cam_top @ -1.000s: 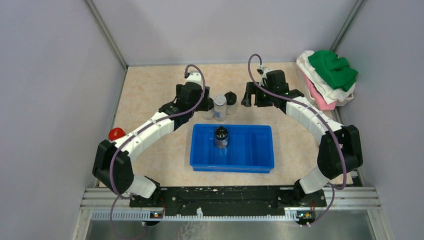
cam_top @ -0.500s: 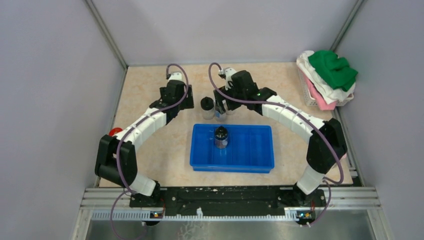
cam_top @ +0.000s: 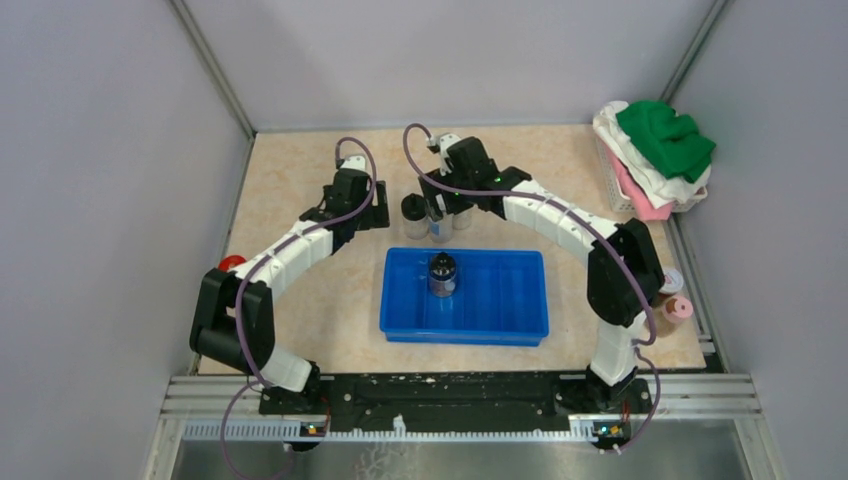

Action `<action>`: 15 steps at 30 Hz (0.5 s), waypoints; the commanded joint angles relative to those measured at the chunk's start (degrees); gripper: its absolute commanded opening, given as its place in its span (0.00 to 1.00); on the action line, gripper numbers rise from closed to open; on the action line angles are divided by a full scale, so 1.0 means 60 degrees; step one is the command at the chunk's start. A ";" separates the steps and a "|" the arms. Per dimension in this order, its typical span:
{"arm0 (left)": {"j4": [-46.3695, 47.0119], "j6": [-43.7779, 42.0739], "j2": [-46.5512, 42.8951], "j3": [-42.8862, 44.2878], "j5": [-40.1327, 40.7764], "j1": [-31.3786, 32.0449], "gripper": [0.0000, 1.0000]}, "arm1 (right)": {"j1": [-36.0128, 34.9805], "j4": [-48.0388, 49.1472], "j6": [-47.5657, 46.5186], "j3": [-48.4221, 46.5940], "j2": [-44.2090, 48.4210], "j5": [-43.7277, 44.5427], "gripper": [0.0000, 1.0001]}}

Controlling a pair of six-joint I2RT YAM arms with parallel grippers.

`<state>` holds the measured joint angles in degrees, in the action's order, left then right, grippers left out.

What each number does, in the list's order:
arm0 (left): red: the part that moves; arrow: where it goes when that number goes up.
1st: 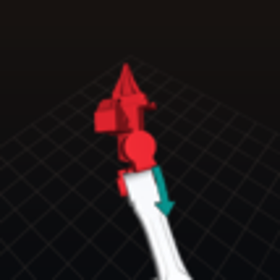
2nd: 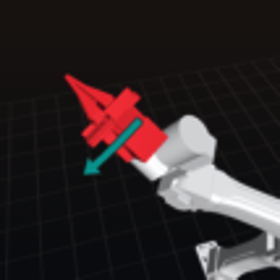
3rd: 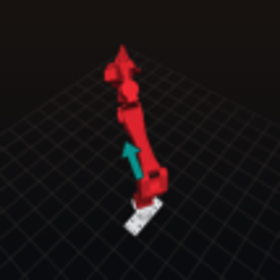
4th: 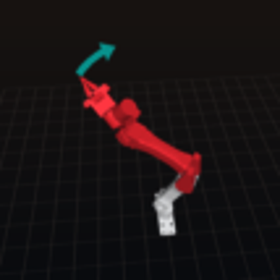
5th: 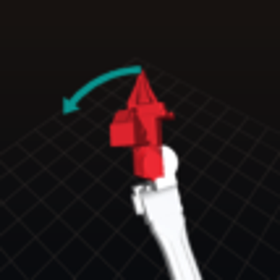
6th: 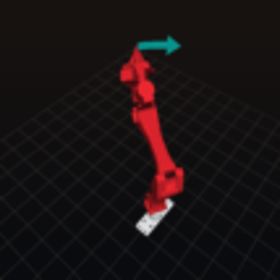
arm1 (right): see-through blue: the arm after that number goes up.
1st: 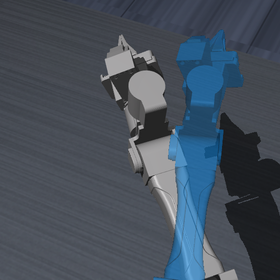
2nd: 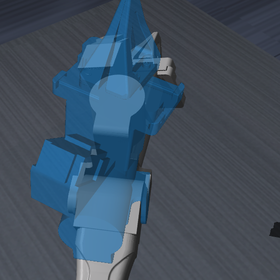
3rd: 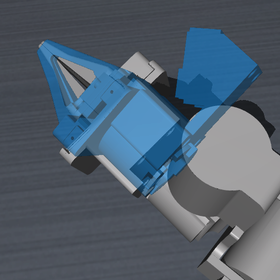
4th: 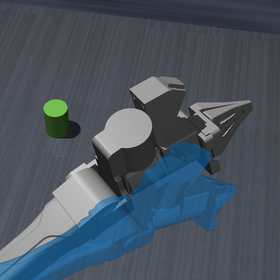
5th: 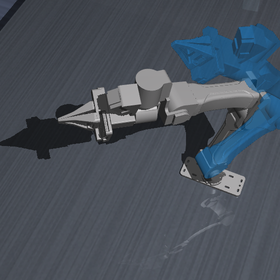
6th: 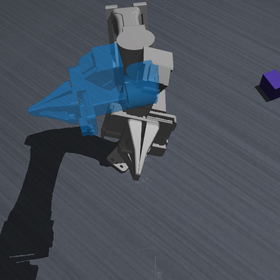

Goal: Organize the condiment bottles
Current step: Pick up the bottle from the center of the board.

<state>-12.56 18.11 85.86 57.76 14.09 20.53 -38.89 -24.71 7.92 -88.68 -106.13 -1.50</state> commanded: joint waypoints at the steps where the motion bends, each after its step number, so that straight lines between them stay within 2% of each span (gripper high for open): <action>1: 0.0426 0.0036 -0.0247 -0.0046 -0.0214 -0.0007 0.91 | -0.0079 0.0284 -0.0090 -0.0642 -0.0186 0.0054 0.79; 15: 0.0368 0.0000 -0.0217 -0.0031 -0.0400 0.0001 0.89 | -0.0079 0.0626 -0.0018 -0.0803 -0.0717 0.0102 0.78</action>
<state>-12.40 18.09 85.86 57.74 12.27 20.53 -38.89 -22.96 7.70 -90.17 -109.32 -1.41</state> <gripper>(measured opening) 0.894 0.782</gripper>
